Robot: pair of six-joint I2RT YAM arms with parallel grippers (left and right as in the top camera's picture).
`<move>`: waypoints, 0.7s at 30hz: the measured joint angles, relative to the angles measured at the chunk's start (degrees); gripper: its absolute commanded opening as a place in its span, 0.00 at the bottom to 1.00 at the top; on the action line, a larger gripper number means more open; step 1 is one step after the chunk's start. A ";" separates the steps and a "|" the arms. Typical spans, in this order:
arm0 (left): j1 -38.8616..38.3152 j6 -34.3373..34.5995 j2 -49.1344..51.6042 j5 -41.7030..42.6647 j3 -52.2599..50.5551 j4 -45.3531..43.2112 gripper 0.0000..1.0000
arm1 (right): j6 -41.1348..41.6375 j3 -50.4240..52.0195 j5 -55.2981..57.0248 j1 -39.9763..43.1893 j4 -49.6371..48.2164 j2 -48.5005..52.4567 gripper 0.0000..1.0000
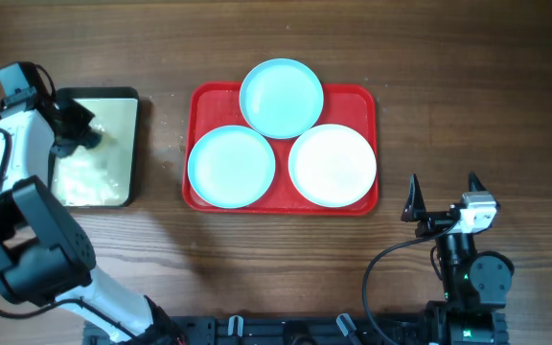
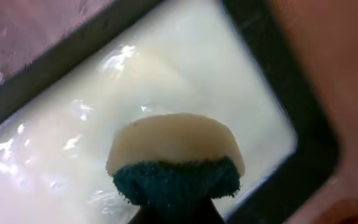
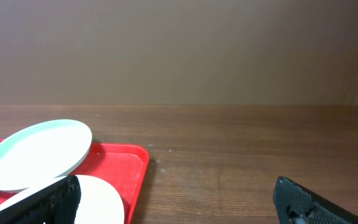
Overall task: Clean dirty plates on tray and stack at the side
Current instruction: 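Dip and lift the sponge in the soapy water with the left gripper, then carry the sponge to the left plate on the red tray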
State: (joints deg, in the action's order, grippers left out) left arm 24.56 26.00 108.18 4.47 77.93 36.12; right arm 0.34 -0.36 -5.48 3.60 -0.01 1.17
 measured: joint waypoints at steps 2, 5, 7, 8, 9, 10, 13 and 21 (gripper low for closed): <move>0.20 0.00 -2.93 2.45 0.02 -2.34 0.04 | 0.00 0.00 0.00 0.00 0.00 0.00 1.00; 0.26 -0.24 -11.87 7.19 0.13 -5.20 0.04 | 0.00 0.00 0.00 0.00 0.00 0.00 1.00; 0.24 -1.92 -14.43 7.56 0.07 -6.29 0.04 | 0.00 0.00 0.00 0.00 0.00 0.00 1.00; 0.24 -3.04 -14.27 7.15 -0.76 -8.39 0.04 | 0.00 0.00 0.00 0.00 0.00 0.00 1.00; 0.24 -3.56 -13.46 6.34 -2.43 -10.40 0.04 | 0.00 0.00 0.00 0.00 -0.02 0.00 1.00; 0.26 -4.20 -11.63 5.60 -4.79 -11.34 0.04 | 0.00 0.00 0.00 0.00 -0.02 0.00 1.00; 0.37 -7.74 -4.57 4.37 -9.88 -10.84 0.04 | 0.00 0.00 0.00 0.00 0.00 0.00 1.00; -0.13 -15.72 -24.59 5.31 -8.92 -17.20 0.04 | 0.00 0.00 0.00 0.00 0.00 0.00 1.00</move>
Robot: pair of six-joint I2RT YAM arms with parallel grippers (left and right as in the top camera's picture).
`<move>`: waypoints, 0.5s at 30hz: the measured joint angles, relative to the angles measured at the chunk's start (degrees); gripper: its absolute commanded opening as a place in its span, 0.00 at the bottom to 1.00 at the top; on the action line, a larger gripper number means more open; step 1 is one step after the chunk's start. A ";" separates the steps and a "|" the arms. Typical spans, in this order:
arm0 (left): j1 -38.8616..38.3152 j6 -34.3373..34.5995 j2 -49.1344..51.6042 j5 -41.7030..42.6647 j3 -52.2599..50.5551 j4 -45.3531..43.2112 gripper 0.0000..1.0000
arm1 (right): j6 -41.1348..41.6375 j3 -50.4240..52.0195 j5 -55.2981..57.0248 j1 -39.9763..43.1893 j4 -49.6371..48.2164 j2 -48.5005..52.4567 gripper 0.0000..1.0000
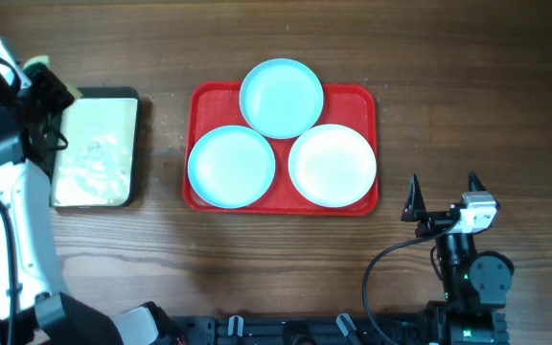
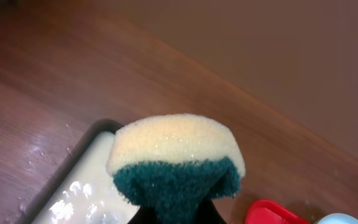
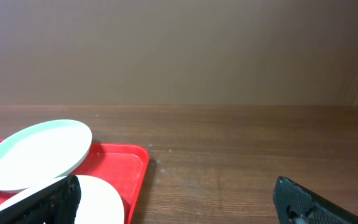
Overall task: Clean dirty plates on tray and stack at the side
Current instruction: 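Carry the sponge to the left plate on the red tray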
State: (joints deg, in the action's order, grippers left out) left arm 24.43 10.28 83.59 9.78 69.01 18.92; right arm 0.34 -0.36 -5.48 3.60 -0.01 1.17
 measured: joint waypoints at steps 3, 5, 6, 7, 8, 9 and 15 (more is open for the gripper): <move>-0.33 -1.53 9.14 -6.49 -7.45 -6.56 0.04 | 0.00 0.00 0.00 0.00 0.00 0.00 1.00; -0.33 -2.34 15.54 -7.82 -11.28 -6.01 0.04 | 0.00 0.00 0.00 0.00 0.00 0.00 1.00; -0.39 -2.60 15.91 -8.22 -12.41 -6.16 0.04 | 0.00 0.00 0.00 0.00 0.00 0.00 0.99; -0.46 -2.75 13.90 -8.41 -12.37 -8.09 0.04 | 0.00 0.00 0.00 0.00 -0.02 0.00 1.00; -0.50 -2.75 10.99 -8.46 -12.17 -9.79 0.04 | 0.00 0.00 0.00 0.00 0.00 0.00 1.00; -0.55 -2.75 7.48 -8.46 -12.07 -11.72 0.04 | 0.00 0.00 0.00 0.00 0.00 0.00 1.00; -1.05 -2.78 2.01 -7.80 -10.27 -11.43 0.04 | 0.00 0.00 0.00 0.00 0.00 0.00 1.00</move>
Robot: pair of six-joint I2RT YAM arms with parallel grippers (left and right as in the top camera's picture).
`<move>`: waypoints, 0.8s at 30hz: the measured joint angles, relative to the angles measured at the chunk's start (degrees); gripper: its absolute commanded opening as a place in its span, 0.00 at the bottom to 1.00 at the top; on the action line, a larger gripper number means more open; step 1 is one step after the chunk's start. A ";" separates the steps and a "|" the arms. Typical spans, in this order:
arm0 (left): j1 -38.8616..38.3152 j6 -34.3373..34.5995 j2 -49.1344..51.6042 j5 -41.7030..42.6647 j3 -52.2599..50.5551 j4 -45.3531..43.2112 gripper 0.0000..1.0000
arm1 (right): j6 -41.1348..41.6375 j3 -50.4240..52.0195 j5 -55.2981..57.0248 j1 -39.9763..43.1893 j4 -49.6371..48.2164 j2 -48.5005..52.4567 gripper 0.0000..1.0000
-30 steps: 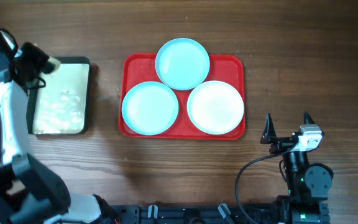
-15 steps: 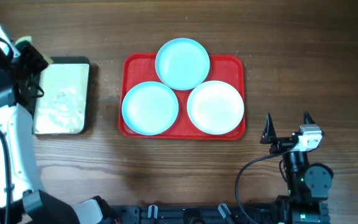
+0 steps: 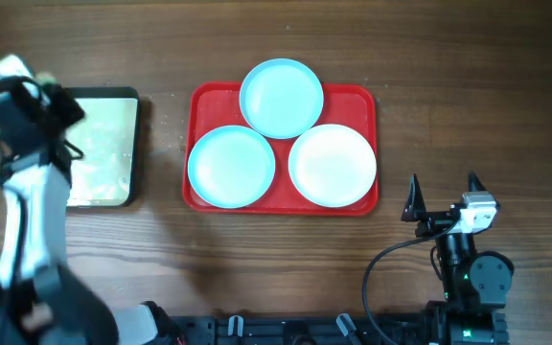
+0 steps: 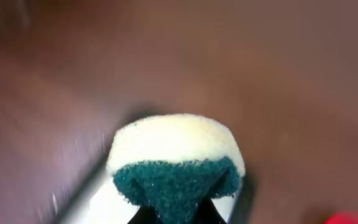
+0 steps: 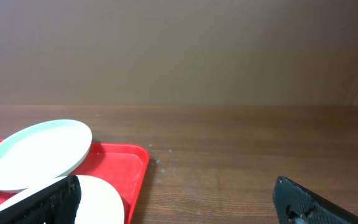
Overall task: Clean dirty plates on tray and stack at the side
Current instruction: 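Carry the sponge to the left plate on the red tray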
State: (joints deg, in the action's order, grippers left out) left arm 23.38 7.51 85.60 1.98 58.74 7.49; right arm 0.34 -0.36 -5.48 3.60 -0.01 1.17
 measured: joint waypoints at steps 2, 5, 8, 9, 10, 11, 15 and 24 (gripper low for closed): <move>0.04 0.00 8.96 0.00 -2.69 3.61 0.04 | 0.00 0.00 0.00 0.00 0.00 0.00 1.00; 0.04 0.00 6.82 0.63 -3.34 4.02 0.04 | 0.00 0.00 0.00 0.00 0.00 0.00 1.00; 0.02 2.47 -8.02 4.81 -0.24 -0.57 0.04 | 0.00 0.00 0.00 0.00 0.00 0.00 1.00; -0.04 4.59 -13.57 6.60 0.55 -2.29 0.04 | 0.00 0.00 0.00 0.00 0.00 0.00 1.00; -0.24 7.61 -17.44 8.02 1.36 -3.06 0.04 | 0.00 0.00 0.00 0.00 -0.02 0.00 1.00; -1.27 9.53 -24.37 11.30 2.91 -3.15 0.04 | 0.00 0.00 0.00 0.00 -0.02 0.00 1.00; -11.67 13.81 -26.25 21.16 3.52 13.53 0.04 | 0.00 0.00 0.00 -0.02 0.00 -0.02 1.00; -42.56 17.07 6.08 16.55 2.21 25.86 0.04 | 0.00 0.00 0.00 -0.02 0.00 0.00 1.00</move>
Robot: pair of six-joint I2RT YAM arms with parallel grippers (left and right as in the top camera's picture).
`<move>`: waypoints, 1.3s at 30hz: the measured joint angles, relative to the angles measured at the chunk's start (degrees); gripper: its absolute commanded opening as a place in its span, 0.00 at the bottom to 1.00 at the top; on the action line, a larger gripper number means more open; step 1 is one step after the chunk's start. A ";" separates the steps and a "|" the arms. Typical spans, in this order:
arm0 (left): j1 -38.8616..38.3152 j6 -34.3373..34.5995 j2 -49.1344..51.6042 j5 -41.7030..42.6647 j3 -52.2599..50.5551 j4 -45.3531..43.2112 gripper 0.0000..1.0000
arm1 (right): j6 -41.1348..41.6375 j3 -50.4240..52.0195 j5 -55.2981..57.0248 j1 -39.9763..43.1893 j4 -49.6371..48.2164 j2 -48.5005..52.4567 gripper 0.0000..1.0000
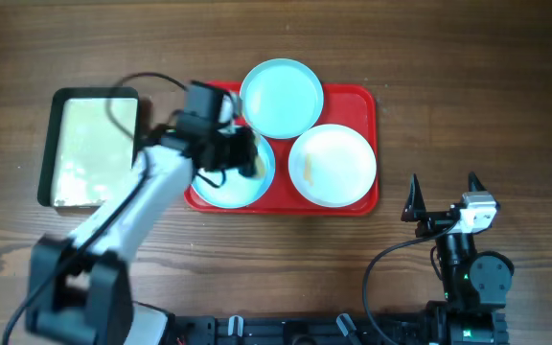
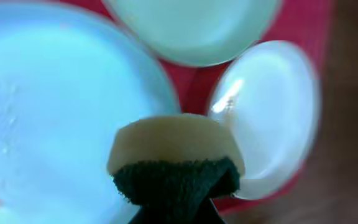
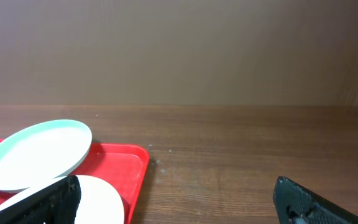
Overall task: Clean dirty plates on tray and stack at the side
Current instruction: 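Carry the sponge to the left plate on the red tray, then grip the left plate's rim with the right gripper to hold it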
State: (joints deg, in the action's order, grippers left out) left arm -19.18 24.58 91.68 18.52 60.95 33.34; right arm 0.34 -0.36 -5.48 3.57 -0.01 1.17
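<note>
A red tray (image 1: 364, 96) holds three plates: a light blue plate (image 1: 281, 96) at the back, a second light blue plate (image 1: 214, 187) at the front left, and a white plate (image 1: 338, 165) at the front right. My left gripper (image 1: 242, 153) is shut on a yellow and green sponge (image 2: 176, 146), which sits over the right part of the front left blue plate (image 2: 48, 106). Whether the sponge touches the plate cannot be told. My right gripper (image 1: 444, 196) stands open on the table to the right of the tray, its fingers (image 3: 45, 199) wide apart.
A black tray of soapy water (image 1: 89, 144) lies at the left of the table. Bare wooden table (image 1: 468, 86) stretches to the right of the red tray and along the front.
My left gripper, still holding the sponge, was at the far left corner of the black tray and is now over the front left blue plate. The right arm has not moved.
The sponge was first down in the soapy water of the black tray. It was then held up above that tray's far left side, and stayed there at the following moment. Now it is over the front left blue plate on the red tray.
</note>
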 measured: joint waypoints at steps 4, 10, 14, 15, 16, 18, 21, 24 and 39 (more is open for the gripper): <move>-3.80 6.25 3.87 -16.15 -0.15 3.56 0.09 | 0.00 0.00 0.00 0.02 -0.02 0.00 1.00; -3.80 8.74 3.87 -22.93 -0.15 3.30 0.23 | 0.00 0.00 0.00 0.00 -0.02 0.00 1.00; -3.80 8.94 3.87 -20.59 -0.15 1.77 0.42 | 0.00 0.00 0.00 0.00 -0.02 0.00 1.00; -3.80 8.96 3.87 -20.37 -0.15 1.79 0.42 | 0.00 0.00 0.00 0.02 0.00 0.00 1.00; -3.74 8.94 3.87 -20.22 -0.15 1.90 0.42 | 0.00 0.00 0.00 0.02 -0.02 0.00 1.00; -2.95 8.94 3.50 -20.15 0.39 4.74 0.45 | 0.00 0.00 0.00 0.02 0.00 0.00 1.00; 1.38 9.01 -2.93 -20.11 4.20 11.54 1.00 | 0.00 0.00 0.00 0.02 -0.02 0.00 1.00; 6.19 8.79 -17.25 -20.46 8.35 13.03 1.00 | 0.00 0.00 0.00 0.02 -0.02 0.00 1.00; 6.97 8.76 -20.44 -20.61 8.63 22.82 1.00 | 31.41 -39.26 -21.57 0.09 11.58 18.51 1.00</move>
State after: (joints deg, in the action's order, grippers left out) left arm -12.21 33.34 71.24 -2.09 69.58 56.16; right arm 31.75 -39.62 -27.05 3.66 11.57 19.68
